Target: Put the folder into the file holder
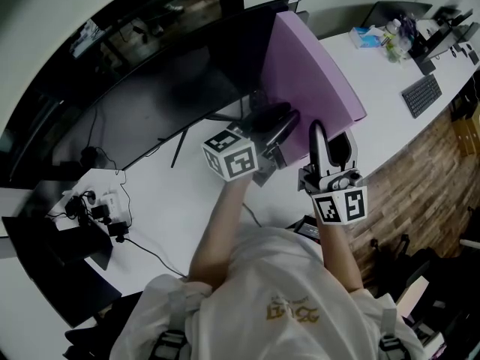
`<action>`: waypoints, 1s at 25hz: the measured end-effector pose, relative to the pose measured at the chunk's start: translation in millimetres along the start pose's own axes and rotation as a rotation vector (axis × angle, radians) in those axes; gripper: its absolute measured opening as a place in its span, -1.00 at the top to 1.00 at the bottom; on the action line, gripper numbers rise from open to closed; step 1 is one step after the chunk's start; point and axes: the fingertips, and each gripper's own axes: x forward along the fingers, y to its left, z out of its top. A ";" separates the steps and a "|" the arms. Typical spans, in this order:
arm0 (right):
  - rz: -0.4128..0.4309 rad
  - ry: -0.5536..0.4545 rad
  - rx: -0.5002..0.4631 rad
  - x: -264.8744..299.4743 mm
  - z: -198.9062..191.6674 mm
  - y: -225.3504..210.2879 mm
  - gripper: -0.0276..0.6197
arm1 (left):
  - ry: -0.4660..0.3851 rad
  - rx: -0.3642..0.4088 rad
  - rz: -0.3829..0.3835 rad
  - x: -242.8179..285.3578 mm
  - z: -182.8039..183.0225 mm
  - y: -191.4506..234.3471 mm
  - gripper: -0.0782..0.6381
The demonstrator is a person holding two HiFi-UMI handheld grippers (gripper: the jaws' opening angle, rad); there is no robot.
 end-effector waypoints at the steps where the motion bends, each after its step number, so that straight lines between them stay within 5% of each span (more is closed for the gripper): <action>1: -0.003 -0.006 -0.001 0.0 -0.1 -0.5 0.34 | -0.001 0.000 -0.004 0.4 0.0 0.3 0.43; 25: 0.007 0.002 0.007 -1.6 -17.8 -10.0 0.33 | 0.038 0.000 0.000 3.7 -10.9 15.0 0.43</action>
